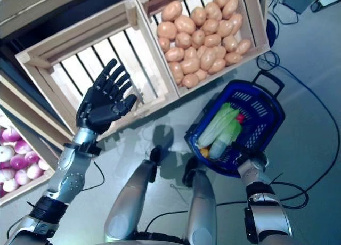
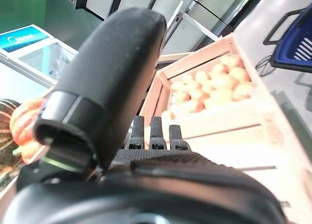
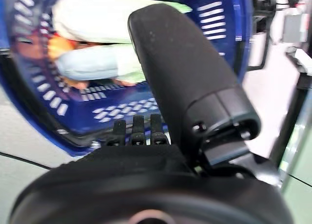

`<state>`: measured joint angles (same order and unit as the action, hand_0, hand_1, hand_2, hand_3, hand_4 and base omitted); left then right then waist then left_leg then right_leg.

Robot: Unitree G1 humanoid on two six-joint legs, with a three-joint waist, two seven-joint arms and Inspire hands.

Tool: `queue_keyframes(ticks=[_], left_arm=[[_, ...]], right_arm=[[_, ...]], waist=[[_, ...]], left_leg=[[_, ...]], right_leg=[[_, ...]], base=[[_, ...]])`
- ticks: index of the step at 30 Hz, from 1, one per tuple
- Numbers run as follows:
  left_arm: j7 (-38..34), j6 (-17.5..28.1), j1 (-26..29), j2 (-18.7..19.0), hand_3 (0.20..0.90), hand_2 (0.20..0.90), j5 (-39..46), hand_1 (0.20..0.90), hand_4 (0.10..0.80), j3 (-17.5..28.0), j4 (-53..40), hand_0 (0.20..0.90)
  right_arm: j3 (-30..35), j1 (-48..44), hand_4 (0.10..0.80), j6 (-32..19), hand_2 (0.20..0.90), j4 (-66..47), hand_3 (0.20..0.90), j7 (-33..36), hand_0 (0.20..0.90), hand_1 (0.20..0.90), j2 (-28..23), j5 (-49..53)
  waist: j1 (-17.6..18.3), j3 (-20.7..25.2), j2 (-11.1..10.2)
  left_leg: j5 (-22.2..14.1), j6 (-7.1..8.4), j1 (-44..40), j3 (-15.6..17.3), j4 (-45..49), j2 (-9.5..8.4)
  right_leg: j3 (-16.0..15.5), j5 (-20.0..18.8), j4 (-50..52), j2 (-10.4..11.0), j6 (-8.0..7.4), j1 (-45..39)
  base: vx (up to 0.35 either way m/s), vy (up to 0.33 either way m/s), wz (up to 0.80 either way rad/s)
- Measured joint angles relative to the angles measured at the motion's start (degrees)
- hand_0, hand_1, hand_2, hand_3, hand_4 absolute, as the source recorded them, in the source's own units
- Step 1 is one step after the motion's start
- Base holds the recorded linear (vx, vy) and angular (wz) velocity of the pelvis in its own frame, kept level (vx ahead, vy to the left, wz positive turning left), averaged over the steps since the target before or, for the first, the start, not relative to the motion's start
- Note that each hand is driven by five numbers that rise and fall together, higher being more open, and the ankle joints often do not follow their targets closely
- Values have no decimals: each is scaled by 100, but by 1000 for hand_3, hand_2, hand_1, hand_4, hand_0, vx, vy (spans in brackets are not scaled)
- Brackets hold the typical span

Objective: Put vegetables into the basket

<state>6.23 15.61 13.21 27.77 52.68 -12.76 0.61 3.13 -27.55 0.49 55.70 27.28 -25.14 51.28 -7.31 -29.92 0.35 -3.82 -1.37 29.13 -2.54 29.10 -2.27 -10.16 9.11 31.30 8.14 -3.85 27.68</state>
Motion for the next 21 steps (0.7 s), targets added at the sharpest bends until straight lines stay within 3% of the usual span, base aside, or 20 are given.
queue_keyframes(ticks=[7, 11, 17, 21], left_arm=[[23, -52, -287, -44, 900, 900, 159, 900, 800, 34, -21, 900], [177, -252, -434, -65, 900, 900, 88, 900, 800, 90, -68, 900], [559, -740, -449, -199, 900, 900, -122, 900, 800, 48, -58, 900], [870, -1099, -572, -342, 900, 900, -115, 900, 800, -230, 165, 900]], right_arm=[[-274, 1057, 800, -818, 900, -1945, 900, 394, 900, 900, 649, -431], [-367, 1426, 800, -931, 900, -2517, 900, 379, 900, 900, 770, -879], [-711, 1798, 800, -946, 900, -3158, 900, 23, 900, 900, 831, -1778], [-1127, 2054, 800, -932, 900, -3100, 900, -441, 900, 900, 908, -2055]], waist=[[164, 46, -194], [305, 150, -259], [465, 622, -361], [561, 1204, -337]], left_leg=[[228, -75, -1430, 187, -1386, 61], [306, -99, -2087, 303, -2036, 74], [316, -105, -2678, 432, -2563, 78], [316, -106, -3055, 461, -2855, 79]], right_leg=[[43, -469, -1476, -130, -100, -1377], [37, -642, -2225, -175, -156, -2037], [52, -690, -2763, -212, -189, -2586], [58, -700, -3078, -237, -207, -2954]], base=[[96, 92, -13], [117, 116, -12], [80, 83, -9], [83, 53, -6]])
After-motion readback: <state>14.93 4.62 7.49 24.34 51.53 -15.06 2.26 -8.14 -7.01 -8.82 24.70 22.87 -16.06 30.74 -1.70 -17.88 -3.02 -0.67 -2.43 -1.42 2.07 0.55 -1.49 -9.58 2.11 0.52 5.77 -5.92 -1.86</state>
